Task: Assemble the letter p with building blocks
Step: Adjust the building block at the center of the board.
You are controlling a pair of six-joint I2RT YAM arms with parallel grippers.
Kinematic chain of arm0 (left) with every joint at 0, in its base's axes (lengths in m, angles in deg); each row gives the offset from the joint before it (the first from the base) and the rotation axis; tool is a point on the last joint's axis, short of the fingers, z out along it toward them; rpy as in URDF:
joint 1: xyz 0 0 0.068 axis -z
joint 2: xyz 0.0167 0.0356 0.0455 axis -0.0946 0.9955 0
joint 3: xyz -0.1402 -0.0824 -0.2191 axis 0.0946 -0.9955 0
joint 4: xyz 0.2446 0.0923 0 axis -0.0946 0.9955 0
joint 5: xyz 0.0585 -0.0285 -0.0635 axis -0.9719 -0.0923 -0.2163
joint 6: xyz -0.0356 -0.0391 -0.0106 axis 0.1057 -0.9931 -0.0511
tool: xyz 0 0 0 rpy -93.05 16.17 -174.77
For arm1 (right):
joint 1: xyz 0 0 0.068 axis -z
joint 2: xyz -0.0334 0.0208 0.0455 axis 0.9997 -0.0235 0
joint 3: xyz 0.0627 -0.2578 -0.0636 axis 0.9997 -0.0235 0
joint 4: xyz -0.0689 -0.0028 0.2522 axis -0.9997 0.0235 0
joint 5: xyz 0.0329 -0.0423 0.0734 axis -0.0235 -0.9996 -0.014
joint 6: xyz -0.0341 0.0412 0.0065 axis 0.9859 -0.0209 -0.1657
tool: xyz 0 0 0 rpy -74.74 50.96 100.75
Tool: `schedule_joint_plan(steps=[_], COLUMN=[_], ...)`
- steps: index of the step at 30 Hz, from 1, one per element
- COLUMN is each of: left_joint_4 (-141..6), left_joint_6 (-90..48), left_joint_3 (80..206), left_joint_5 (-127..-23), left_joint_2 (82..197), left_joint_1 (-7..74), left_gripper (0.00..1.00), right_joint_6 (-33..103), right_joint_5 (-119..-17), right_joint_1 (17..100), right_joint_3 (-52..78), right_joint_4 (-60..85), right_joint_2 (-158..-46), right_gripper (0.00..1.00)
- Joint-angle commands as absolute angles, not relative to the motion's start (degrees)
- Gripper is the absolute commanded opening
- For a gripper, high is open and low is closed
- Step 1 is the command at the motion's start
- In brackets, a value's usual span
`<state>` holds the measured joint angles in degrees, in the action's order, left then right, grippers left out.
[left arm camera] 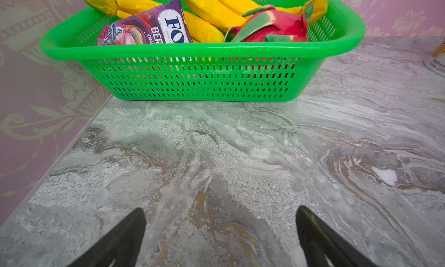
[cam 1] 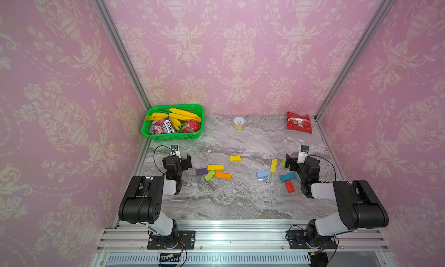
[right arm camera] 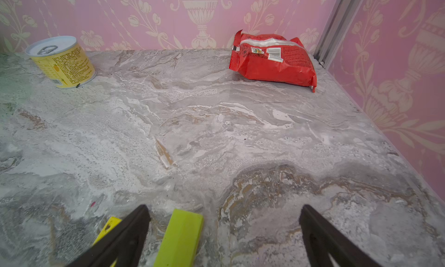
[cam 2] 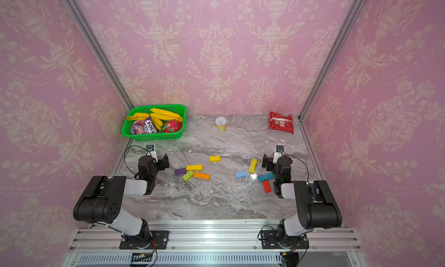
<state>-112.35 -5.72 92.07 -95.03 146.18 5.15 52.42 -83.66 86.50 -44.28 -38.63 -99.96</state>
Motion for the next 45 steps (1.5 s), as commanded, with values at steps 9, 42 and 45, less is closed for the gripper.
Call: schedule_joint_plan(steps=[9,42,45], left_joint_4=[-111.9,-63.2,-57.8], left_joint_6=[-6.3,-27.5,-26.6], left_joint_3=[92.2,115.5,119.4], left_joint_5=[-96.0,-82.7,-80.9], left_joint_2=[146.7,131.6,133.0], left_joint_1=[4.6,6.7,8.6], left_gripper=[0.99,0.76,0.77], right_joint_6=[52.2,33.3,33.5], right_joint_5=[-83.2,-82.3,-80.7], right_joint_1=[86.8,67.2,62.6], right_joint_3=[-43.0,1.2,7.2], right_joint_4=[-38.3,32.7,35.1], right_joint_2=[-100.2,-100.8,-106.2], right_gripper=[1.0,0.98,0.95])
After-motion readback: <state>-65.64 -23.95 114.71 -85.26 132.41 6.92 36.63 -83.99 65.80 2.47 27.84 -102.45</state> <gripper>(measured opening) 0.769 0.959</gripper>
